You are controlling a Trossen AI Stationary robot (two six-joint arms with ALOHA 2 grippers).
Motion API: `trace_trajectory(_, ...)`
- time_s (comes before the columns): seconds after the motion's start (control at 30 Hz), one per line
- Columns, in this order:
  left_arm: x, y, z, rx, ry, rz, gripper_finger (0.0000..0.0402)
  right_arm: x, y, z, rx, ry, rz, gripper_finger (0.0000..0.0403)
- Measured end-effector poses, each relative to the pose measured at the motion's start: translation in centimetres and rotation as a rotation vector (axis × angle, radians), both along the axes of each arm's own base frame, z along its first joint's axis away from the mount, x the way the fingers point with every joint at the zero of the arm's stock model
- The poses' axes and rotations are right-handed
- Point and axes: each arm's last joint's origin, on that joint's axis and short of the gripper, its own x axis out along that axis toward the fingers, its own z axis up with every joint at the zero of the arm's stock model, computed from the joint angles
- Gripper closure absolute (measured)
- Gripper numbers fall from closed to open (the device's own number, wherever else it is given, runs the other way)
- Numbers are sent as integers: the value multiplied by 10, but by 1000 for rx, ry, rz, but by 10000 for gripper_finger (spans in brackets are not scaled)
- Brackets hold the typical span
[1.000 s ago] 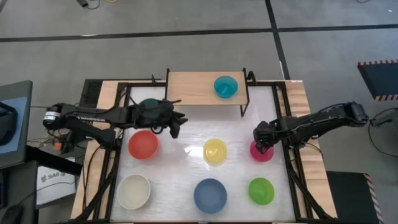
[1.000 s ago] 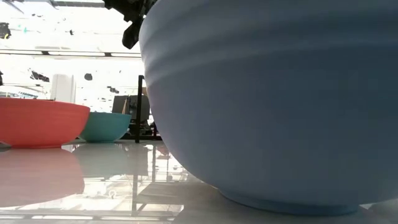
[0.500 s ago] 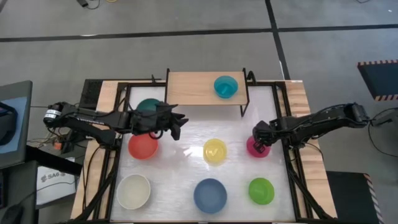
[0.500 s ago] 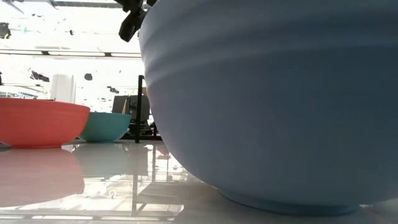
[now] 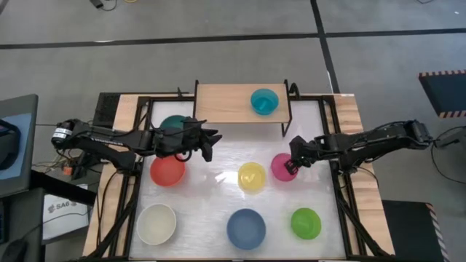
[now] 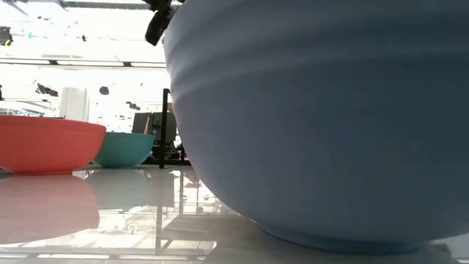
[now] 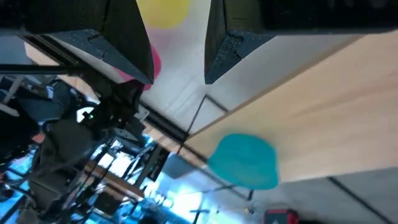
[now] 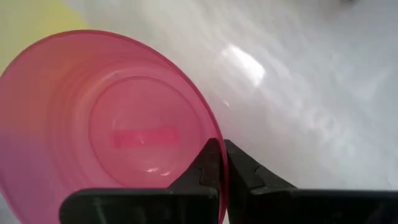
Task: Place and stack bowls onto a shelf
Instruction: Stack the pink bowl on top of the light blue bowl on the shelf
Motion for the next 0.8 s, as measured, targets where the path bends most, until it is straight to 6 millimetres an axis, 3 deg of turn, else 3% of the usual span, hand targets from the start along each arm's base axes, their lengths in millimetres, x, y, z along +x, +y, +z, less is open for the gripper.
trace_trajectory(0.17, 21, -2, -6, 58, -28, -11, 270, 14, -2, 39, -132, -114, 42, 379)
trace_trajectory(0.33, 46, -3, -5, 113, 13, -13, 229, 21, -5, 71, -266, -189, 33, 379)
trace_trajectory(0.53, 72, -2, 8, 236, 60, 5, 186, 22, -12, 94, -500, -213, -97, 379)
trace_trajectory(0.8, 116, 12, 28, 445, 133, 66, 193, 21, -22, 116, -724, -240, -320, 379)
